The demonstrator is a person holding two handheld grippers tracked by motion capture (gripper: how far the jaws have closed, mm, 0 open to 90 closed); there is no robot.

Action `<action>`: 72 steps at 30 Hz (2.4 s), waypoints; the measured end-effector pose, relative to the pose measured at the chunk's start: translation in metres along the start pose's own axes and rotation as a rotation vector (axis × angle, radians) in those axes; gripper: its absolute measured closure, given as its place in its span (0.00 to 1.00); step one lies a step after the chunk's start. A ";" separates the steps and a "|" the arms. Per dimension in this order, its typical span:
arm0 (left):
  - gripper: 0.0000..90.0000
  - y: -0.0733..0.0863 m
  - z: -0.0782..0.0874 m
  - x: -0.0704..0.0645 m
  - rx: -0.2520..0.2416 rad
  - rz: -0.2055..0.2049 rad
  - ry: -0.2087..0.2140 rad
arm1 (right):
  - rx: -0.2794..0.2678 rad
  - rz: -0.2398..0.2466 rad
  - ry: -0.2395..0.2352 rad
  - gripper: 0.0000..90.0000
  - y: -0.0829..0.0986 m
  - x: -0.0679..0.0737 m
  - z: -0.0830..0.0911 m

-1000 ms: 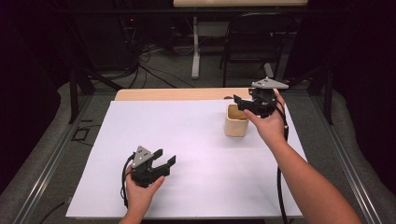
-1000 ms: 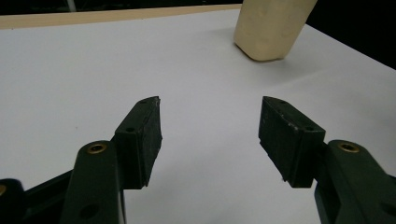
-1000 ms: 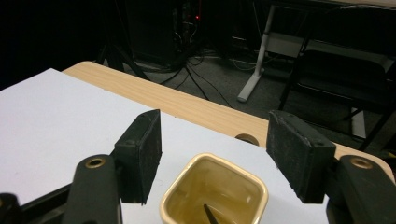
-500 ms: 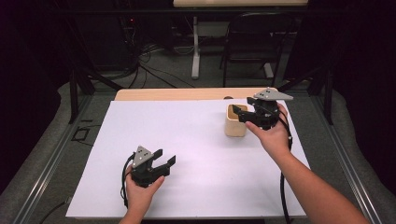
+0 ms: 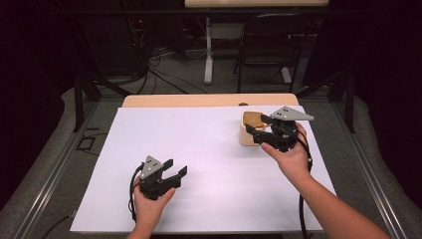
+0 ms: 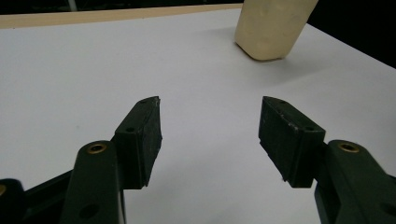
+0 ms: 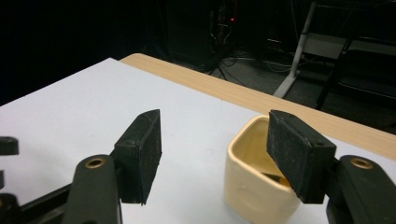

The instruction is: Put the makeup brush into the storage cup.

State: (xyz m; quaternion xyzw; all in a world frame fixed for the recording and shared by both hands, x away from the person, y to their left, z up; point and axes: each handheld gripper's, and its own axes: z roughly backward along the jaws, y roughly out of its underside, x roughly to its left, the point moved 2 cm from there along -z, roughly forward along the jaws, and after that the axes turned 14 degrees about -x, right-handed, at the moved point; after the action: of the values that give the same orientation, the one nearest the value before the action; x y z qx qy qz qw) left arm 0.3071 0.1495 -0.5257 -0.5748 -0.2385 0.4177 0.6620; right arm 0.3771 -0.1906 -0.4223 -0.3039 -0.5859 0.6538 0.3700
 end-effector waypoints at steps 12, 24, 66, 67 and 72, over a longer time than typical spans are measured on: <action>0.44 0.000 0.000 0.000 0.002 -0.001 -0.001 | -0.001 -0.019 -0.047 0.39 0.020 0.019 0.011; 0.44 0.000 0.001 0.000 0.002 0.000 -0.005 | 0.014 -0.015 -0.080 0.39 0.041 0.035 0.023; 0.44 0.001 0.000 0.000 -0.003 0.002 -0.002 | 0.025 0.009 -0.073 0.39 0.125 0.056 0.039; 0.44 0.001 0.001 0.000 -0.003 0.002 -0.002 | 0.026 0.012 -0.075 0.39 0.126 0.056 0.039; 0.44 0.001 0.001 0.000 0.000 0.002 -0.006 | 0.010 0.033 -0.080 0.39 0.127 0.060 0.039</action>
State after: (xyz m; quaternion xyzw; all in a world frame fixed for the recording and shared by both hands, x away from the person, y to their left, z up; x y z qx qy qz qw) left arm 0.3064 0.1501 -0.5265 -0.5736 -0.2398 0.4200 0.6611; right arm 0.2963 -0.1664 -0.5409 -0.2855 -0.5919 0.6742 0.3371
